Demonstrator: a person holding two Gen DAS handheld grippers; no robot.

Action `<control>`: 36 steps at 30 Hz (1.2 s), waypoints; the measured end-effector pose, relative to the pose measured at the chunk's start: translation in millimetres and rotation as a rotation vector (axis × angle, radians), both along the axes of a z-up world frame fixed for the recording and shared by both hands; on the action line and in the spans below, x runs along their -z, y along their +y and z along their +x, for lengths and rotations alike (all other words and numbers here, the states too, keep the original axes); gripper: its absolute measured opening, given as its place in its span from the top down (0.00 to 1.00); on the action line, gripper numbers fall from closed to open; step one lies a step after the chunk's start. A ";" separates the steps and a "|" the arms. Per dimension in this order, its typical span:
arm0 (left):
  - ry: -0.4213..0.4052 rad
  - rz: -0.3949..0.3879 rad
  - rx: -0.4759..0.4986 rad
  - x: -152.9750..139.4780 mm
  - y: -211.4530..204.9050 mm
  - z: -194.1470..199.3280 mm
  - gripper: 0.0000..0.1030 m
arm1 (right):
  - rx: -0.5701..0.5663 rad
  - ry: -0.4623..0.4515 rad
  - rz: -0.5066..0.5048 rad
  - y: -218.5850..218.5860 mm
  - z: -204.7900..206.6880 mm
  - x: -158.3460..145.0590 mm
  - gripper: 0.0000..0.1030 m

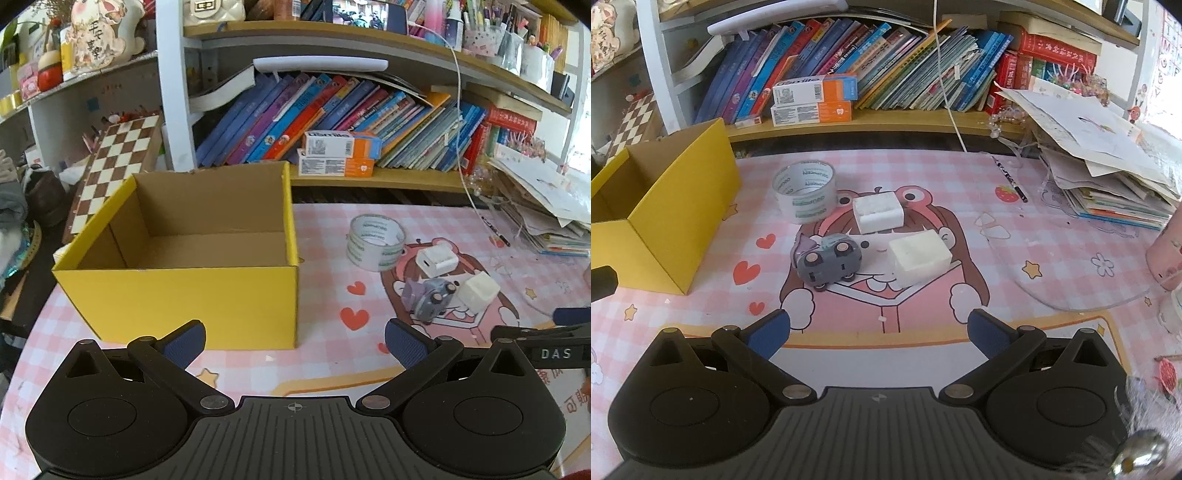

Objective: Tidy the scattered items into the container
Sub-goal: 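Move the left tool toward the toy car while the right tool approaches the foam cube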

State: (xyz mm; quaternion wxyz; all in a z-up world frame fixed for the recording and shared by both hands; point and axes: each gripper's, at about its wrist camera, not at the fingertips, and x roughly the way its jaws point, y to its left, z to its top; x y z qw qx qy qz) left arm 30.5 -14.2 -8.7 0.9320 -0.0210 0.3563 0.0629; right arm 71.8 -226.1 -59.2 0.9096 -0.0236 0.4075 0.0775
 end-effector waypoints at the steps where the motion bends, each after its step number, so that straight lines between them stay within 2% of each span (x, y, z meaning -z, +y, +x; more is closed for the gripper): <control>1: 0.000 0.003 0.002 0.3 -2.2 0.4 0.00 | -0.009 -0.003 0.004 -1.4 1.1 1.5 0.00; 4: -0.035 0.031 0.001 -0.2 -9.5 0.1 0.00 | -0.030 -0.027 0.007 -5.2 3.2 4.9 0.00; 8: -0.049 0.030 0.027 0.5 -17.4 5.5 0.00 | -0.035 -0.037 0.010 -9.6 7.1 7.8 0.00; 12: -0.073 0.035 0.104 0.3 -31.0 10.5 0.00 | -0.026 -0.052 0.023 -15.6 10.5 10.0 0.00; 16: -0.076 0.058 0.170 0.8 -43.9 18.1 0.00 | -0.002 -0.109 0.065 -23.9 10.6 11.6 0.00; 20: -0.061 0.032 0.225 5.8 -51.6 28.0 0.00 | -0.009 -0.122 0.068 -25.6 15.1 13.7 0.00; 23: -0.050 0.014 0.265 9.6 -57.5 35.3 0.00 | -0.005 -0.110 0.068 -26.2 19.0 16.0 0.00; 30: -0.007 0.043 0.300 22.0 -70.4 51.5 0.00 | 0.064 -0.050 0.037 -36.3 30.0 23.9 0.00; 36: 0.004 0.018 0.299 27.9 -73.4 62.2 0.00 | 0.078 -0.034 0.046 -44.7 37.9 31.4 0.00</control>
